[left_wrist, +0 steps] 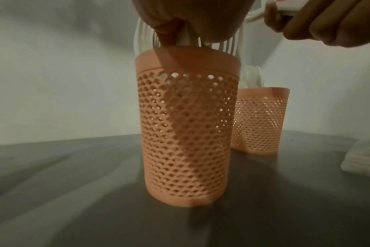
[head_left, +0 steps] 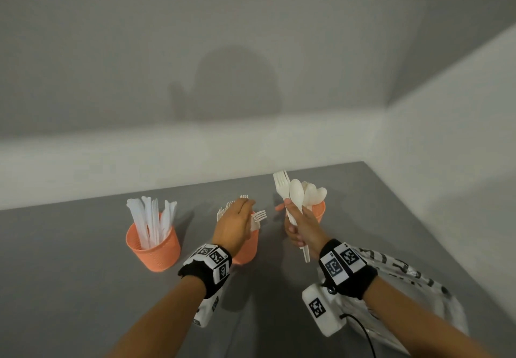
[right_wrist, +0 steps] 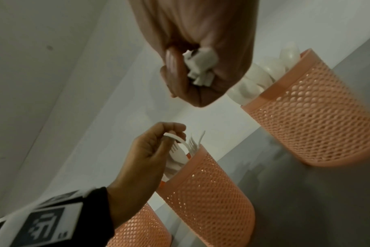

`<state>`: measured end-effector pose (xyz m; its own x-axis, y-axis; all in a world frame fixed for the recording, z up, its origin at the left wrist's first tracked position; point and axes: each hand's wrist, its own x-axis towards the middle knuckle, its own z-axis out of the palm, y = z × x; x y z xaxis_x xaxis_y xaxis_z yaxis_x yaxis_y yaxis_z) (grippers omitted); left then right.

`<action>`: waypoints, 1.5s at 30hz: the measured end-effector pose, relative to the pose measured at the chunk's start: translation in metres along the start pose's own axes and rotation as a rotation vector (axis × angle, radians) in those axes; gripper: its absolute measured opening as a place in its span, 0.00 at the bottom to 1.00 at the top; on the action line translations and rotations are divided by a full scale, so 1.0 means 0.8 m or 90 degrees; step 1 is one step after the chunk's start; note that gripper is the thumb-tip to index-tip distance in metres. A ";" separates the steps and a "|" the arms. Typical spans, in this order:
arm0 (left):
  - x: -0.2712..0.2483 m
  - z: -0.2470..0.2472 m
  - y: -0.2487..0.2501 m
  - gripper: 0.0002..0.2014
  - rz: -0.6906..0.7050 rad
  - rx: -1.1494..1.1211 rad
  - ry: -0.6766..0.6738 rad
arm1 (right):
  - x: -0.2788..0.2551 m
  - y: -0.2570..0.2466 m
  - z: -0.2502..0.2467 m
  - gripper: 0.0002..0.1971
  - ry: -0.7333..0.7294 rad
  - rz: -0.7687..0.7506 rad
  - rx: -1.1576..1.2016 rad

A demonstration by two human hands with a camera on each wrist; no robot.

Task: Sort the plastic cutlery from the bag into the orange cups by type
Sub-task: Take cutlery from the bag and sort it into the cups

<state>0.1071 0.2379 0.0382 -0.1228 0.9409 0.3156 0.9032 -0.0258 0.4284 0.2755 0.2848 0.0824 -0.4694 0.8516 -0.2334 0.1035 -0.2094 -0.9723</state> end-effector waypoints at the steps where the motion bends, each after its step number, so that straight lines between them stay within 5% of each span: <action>1: 0.000 0.004 -0.003 0.21 0.018 0.041 0.012 | 0.000 0.001 -0.001 0.16 -0.005 0.002 0.003; 7: 0.007 -0.019 0.022 0.36 -0.002 0.118 0.009 | -0.001 0.001 0.001 0.19 -0.069 0.037 0.054; 11: 0.016 -0.043 0.053 0.23 -0.157 -0.315 0.110 | -0.008 -0.010 0.008 0.22 -0.132 0.049 0.062; 13: 0.025 -0.055 0.068 0.21 -0.227 -0.539 0.054 | -0.014 -0.017 0.014 0.32 -0.169 0.057 0.040; 15: 0.031 -0.064 0.073 0.14 -0.240 -0.613 0.007 | -0.017 -0.022 0.018 0.37 -0.192 0.076 0.016; 18: 0.034 -0.069 0.071 0.05 -0.217 -0.552 0.008 | -0.014 -0.025 0.020 0.34 -0.203 0.086 0.020; 21: 0.037 -0.073 0.063 0.04 -0.227 -0.473 0.037 | -0.012 -0.024 0.019 0.35 -0.193 0.053 0.020; 23: 0.038 -0.082 0.059 0.05 -0.245 -0.502 0.071 | -0.011 -0.025 0.016 0.28 -0.181 0.023 0.014; 29: 0.039 -0.127 0.037 0.10 -0.182 -0.478 0.292 | 0.007 -0.028 -0.008 0.12 0.026 -0.058 -0.123; 34: 0.031 -0.159 0.025 0.12 -0.075 -0.349 0.363 | 0.027 -0.052 -0.033 0.12 0.106 -0.119 0.003; 40: 0.015 -0.155 0.012 0.12 -0.014 -0.234 0.352 | 0.033 -0.064 -0.037 0.12 0.182 -0.242 0.006; 45: -0.001 -0.114 0.010 0.12 -0.006 -0.155 0.269 | 0.051 -0.036 -0.040 0.21 0.235 -0.257 -0.002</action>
<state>0.0766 0.2063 0.1189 -0.3330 0.7229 0.6054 0.7851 -0.1430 0.6026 0.2811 0.3410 0.1004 -0.1337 0.9761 0.1715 -0.0179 0.1706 -0.9852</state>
